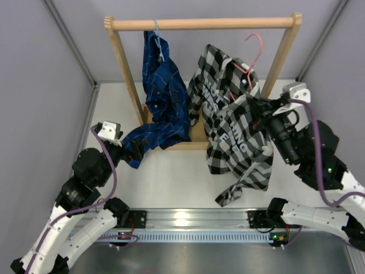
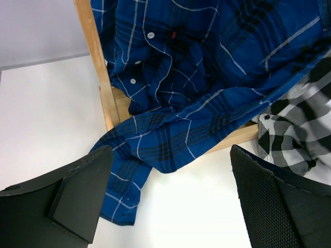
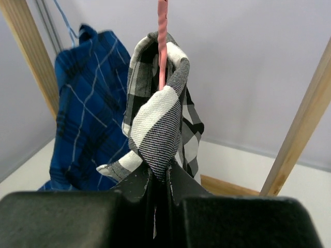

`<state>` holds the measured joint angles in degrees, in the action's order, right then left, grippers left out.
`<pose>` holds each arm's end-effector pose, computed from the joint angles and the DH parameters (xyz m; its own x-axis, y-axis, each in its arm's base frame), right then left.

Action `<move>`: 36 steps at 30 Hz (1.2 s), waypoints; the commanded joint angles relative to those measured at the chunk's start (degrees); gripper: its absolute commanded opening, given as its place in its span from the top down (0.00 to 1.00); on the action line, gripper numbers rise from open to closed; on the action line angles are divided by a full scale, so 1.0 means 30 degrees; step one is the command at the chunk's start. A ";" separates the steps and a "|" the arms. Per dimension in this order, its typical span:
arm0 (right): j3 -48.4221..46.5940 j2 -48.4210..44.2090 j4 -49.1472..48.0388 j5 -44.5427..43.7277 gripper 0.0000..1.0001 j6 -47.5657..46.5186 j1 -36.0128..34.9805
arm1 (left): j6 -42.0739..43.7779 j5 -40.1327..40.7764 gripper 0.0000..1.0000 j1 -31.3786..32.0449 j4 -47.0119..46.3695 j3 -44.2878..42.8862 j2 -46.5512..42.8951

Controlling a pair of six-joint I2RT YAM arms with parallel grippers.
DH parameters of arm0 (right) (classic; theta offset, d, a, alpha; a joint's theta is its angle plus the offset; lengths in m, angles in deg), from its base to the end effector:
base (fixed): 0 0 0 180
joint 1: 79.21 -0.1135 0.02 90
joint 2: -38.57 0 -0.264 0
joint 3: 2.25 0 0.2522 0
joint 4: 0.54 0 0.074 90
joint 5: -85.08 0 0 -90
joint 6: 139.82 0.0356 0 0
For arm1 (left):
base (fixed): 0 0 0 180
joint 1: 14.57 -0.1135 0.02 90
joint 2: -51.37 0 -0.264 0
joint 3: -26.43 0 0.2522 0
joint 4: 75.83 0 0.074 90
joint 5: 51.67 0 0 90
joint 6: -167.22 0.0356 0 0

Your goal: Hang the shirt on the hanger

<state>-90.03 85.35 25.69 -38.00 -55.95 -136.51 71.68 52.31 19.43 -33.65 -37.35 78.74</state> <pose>0.0866 0.0989 0.4978 0.1818 0.1175 -0.9763 -0.4029 0.9146 0.0351 0.0848 -0.0468 0.3737 -0.1161 -0.0347 -0.9926 0.3337 0.9399 -0.0719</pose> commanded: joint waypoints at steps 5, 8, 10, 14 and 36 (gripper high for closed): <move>0.1764 0.1365 -0.5094 0.2177 1.00 0.3534 0.2660 | -0.0204 -0.0207 0.02 -0.0522 -0.1213 0.0267 -0.0014; 0.0740 0.2303 -0.5327 0.2384 1.00 0.4562 0.3892 | -0.0291 0.0407 0.02 -0.0668 -0.1213 0.0326 0.0073; -0.0252 0.3006 -0.5416 0.2384 1.00 0.4768 0.4420 | -0.0524 0.1635 0.02 -0.0989 -0.1184 0.0326 0.0103; -0.1809 0.4091 -0.5387 0.2209 1.00 0.4271 0.4597 | -0.1169 0.3511 0.02 -0.2187 -0.1330 0.0413 -0.0072; -0.4192 0.7230 -0.1372 0.3555 1.00 0.5001 0.7205 | -0.2488 0.5094 0.02 -0.5854 -0.0774 0.0297 0.1393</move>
<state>-104.65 109.72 23.90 -29.52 -43.50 -115.75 65.08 65.00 2.32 -34.72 -35.95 83.11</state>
